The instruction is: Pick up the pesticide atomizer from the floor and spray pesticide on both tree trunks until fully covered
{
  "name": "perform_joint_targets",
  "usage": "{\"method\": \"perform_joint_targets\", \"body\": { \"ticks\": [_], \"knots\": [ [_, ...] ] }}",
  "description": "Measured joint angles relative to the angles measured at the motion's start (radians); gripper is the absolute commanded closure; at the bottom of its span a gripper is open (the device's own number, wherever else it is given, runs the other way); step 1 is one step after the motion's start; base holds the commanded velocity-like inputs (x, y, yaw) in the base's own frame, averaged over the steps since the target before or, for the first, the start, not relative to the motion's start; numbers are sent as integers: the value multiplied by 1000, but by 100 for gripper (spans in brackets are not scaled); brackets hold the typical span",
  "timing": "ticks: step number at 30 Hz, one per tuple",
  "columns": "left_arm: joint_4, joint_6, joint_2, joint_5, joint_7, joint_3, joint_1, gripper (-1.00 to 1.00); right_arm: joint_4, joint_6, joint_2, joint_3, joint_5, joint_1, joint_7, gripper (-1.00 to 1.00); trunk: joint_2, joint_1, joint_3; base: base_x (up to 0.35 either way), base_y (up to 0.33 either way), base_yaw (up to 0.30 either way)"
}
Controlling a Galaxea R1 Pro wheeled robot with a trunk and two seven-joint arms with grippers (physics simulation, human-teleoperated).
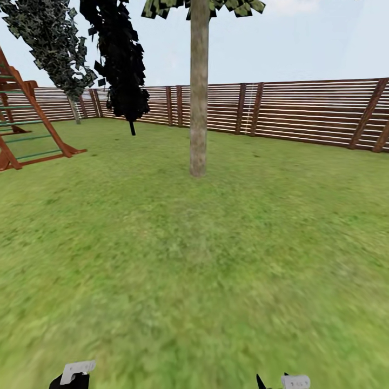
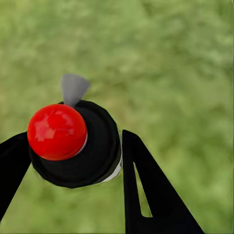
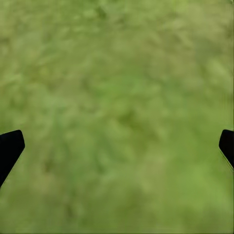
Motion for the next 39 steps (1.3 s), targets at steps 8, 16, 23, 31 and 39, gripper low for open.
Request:
{"method": "perform_joint_targets", "body": {
  "ticks": [8,16,23,31,39],
  "knots": [
    [0,0,0,0,0,0,0,100,0,0,0,0,0,0,0,-100,0,0,0,339,0,0],
    [0,0,-1,3,0,0,0,100,0,0,0,1,0,0,0,-100,0,0,0,339,0,0],
    [0,0,-1,2,0,0,0,100,-1,0,0,0,0,0,0,-100,0,0,0,339,0,0],
    [0,0,1,1,0,0,0,100,-2,0,0,-1,-3,0,-1,-100,0,0,0,339,0,0],
    [1,0,0,2,0,0,0,100,-2,1,0,0,-3,0,0,-100,0,0,0,339,0,0]
  ]
}}
